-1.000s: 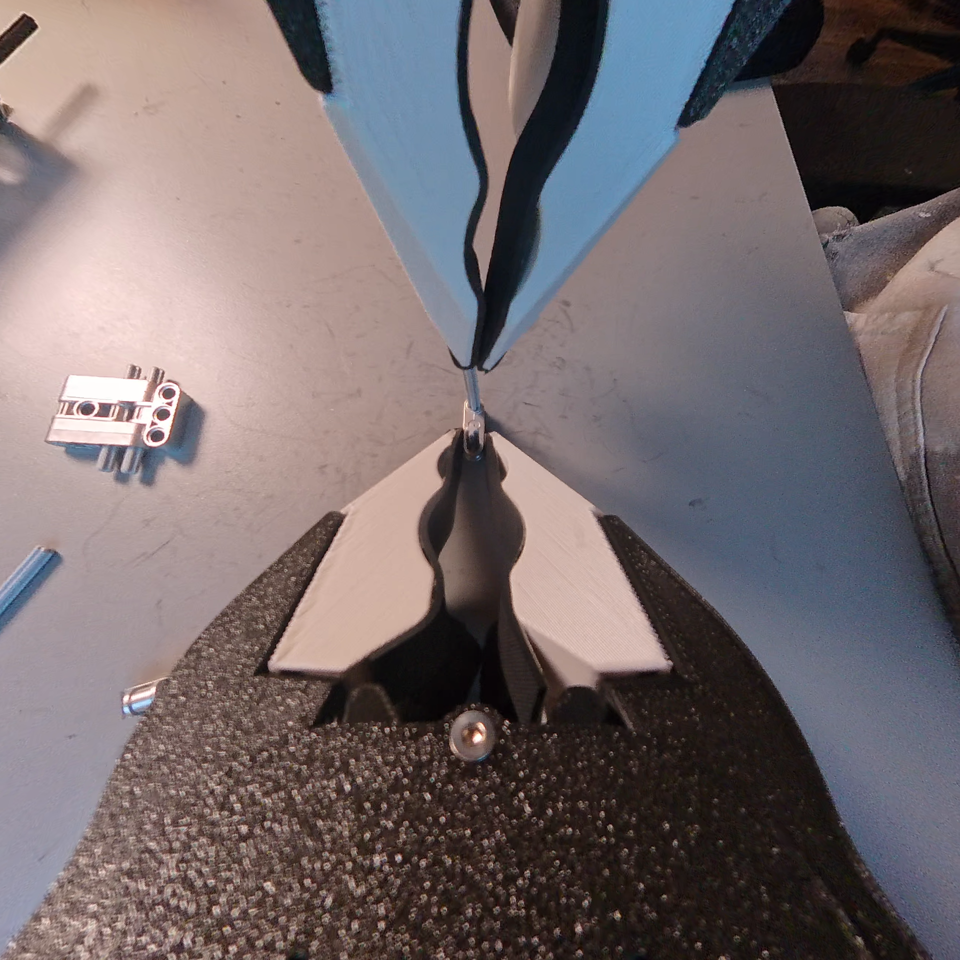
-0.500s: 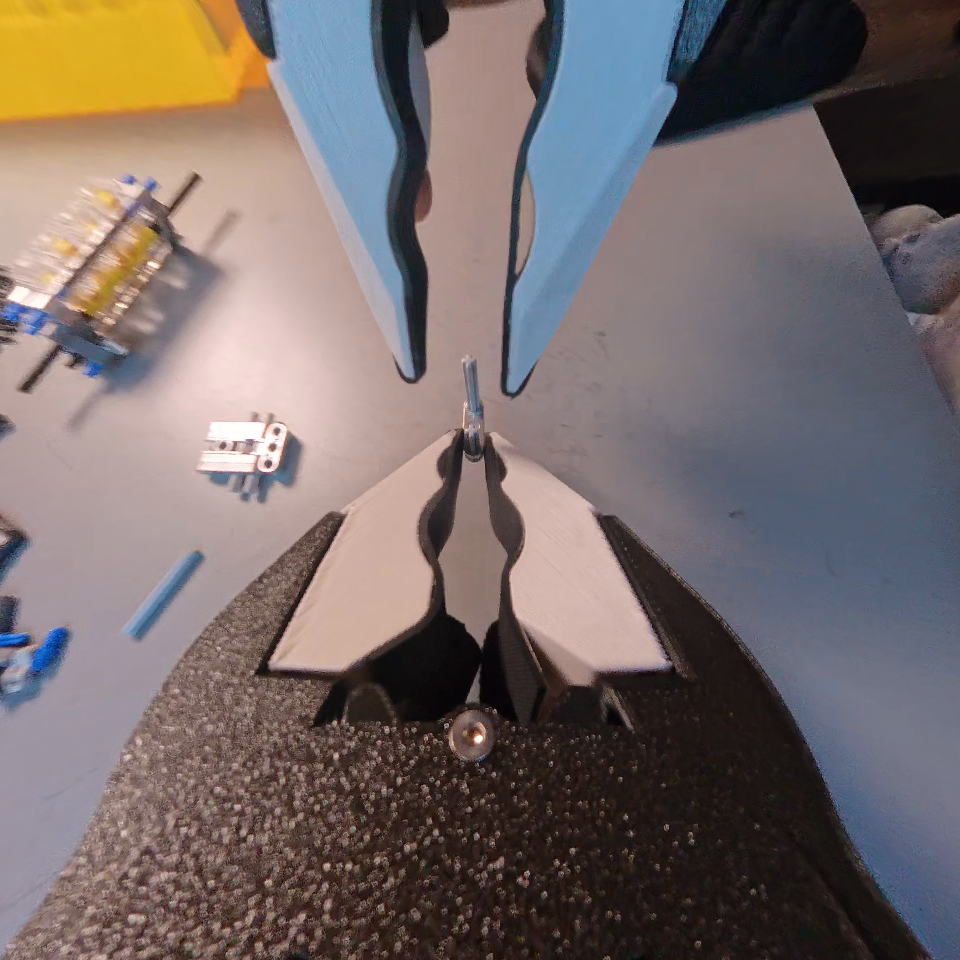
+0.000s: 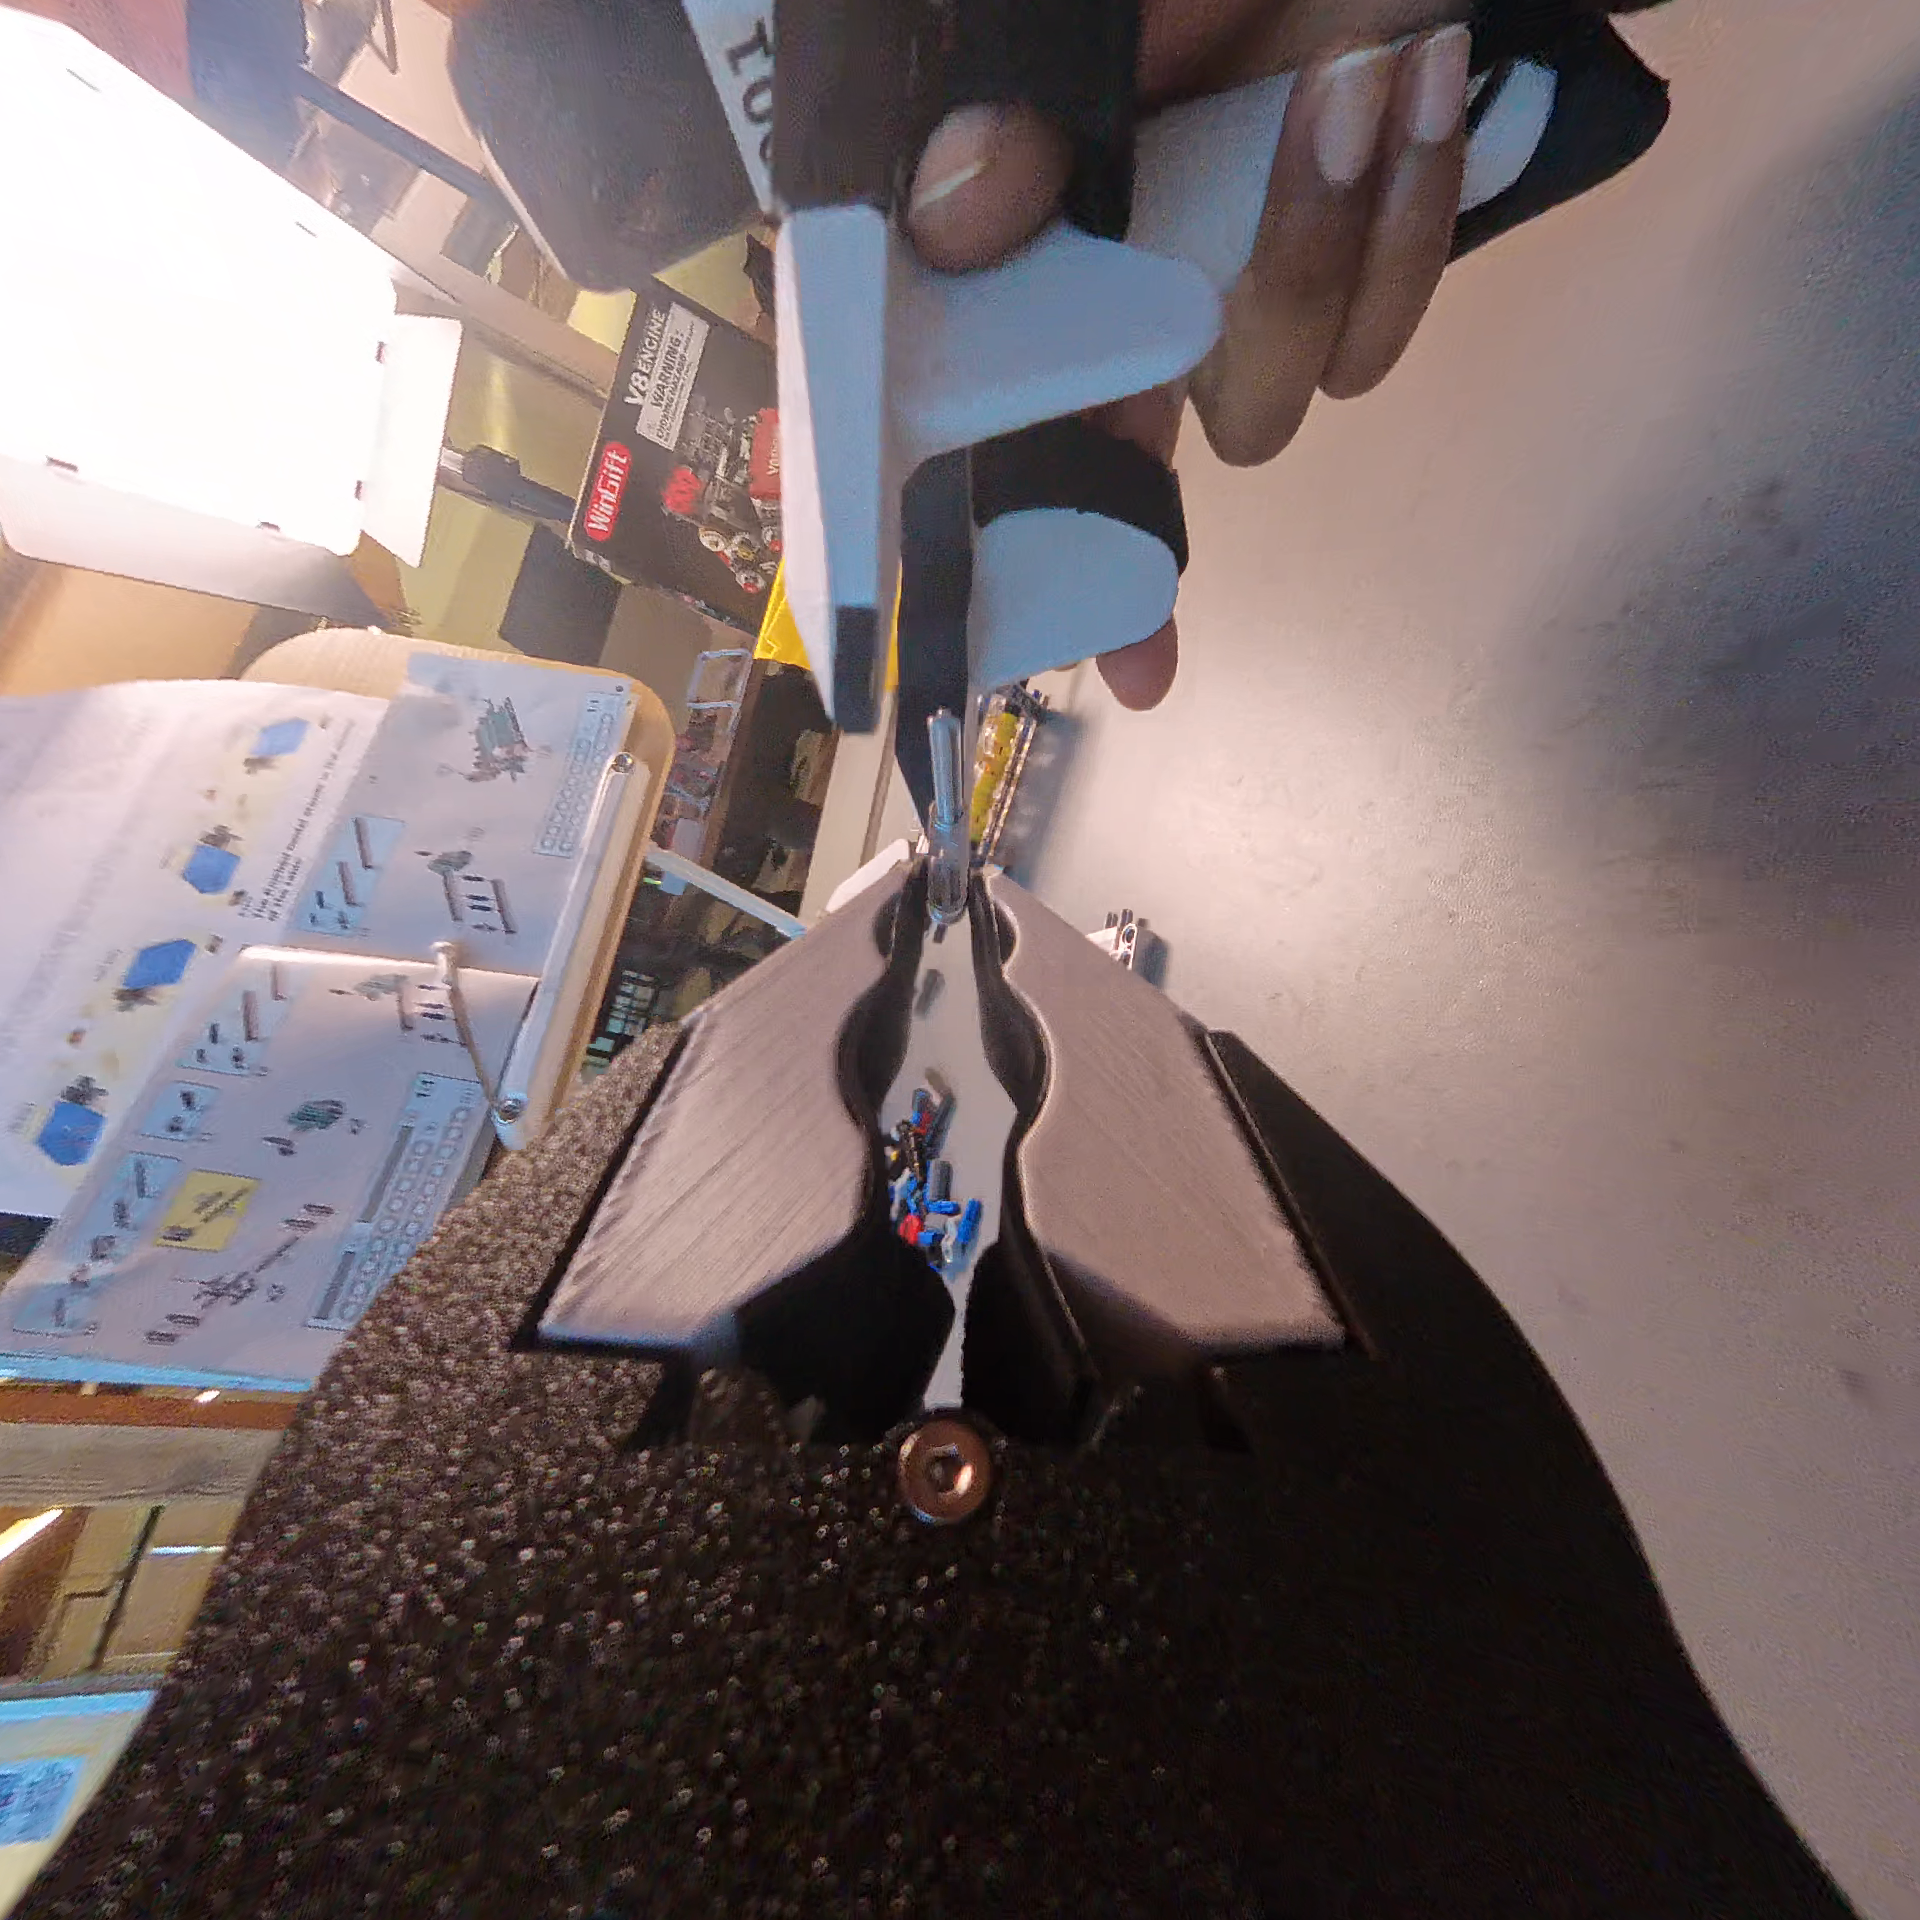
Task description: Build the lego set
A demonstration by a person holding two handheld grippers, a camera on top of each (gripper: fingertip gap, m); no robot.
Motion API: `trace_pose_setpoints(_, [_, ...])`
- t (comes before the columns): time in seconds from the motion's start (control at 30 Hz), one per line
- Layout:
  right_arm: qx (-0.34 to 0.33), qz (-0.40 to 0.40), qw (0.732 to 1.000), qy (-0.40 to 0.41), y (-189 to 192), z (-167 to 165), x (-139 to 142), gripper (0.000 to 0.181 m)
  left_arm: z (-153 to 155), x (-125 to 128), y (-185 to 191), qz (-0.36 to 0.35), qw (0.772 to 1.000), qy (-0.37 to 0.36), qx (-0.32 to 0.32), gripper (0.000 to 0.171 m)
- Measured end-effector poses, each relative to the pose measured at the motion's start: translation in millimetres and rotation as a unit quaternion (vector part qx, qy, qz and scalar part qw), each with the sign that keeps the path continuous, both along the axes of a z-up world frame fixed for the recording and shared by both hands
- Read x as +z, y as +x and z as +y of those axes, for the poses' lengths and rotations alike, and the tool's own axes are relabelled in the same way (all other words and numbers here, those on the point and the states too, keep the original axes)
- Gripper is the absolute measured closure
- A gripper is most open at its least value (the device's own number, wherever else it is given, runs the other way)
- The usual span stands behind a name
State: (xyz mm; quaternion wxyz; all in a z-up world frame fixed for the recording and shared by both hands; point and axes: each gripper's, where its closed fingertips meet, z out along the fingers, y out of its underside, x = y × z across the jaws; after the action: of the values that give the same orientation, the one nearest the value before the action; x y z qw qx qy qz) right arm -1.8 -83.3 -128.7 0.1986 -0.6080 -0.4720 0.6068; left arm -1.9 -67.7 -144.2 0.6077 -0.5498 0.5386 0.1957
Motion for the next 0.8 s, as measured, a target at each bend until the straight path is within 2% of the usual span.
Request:
trace_pose_setpoints(0.03, [0.001, -0.004, 1.000, -0.011, -2, 1, -2, 0.123, 0, 0, 1, 0.011, 1.000, 0.009, 0.002, 0.166])
trace_pose_setpoints(0.1, [0.016, -0.011, 1.000, -0.018, -5, -1, -6, 0.142, 1, -1, 1, 0.029, 0.999, 0.021, 0.006, 0.166])
trace_pose_setpoints(0.23, [0.021, -0.013, 0.996, -0.080, -7, 6, -10, 0.157, 1, -2, 0, 0.066, 0.997, 0.046, 0.012, 0.166])
trace_pose_setpoints(0.33, [0.031, -0.007, 0.991, -0.126, -4, 11, -11, 0.181, 1, -3, 1, 0.080, 0.995, 0.053, 0.011, 0.166])
trace_pose_setpoints(0.43, [0.051, -0.002, 0.991, -0.124, 0, 7, -12, 0.181, 2, -3, -1, 0.078, 0.995, 0.055, 0.014, 0.166])
trace_pose_setpoints(0.57, [0.039, 0.010, 0.992, -0.119, -3, 12, -13, 0.177, 5, 0, -5, 0.072, 0.996, 0.053, 0.020, 0.166])
trace_pose_setpoints(0.67, [0.052, 0.015, 0.985, -0.164, -2, 10, -10, 0.161, 8, -1, -8, 0.076, 0.995, 0.052, 0.029, 0.167])
trace_pose_setpoints(0.8, [0.062, 0.013, 0.975, -0.211, -6, 0, -13, 0.159, 8, -2, -6, 0.085, 0.994, 0.058, 0.030, 0.166])
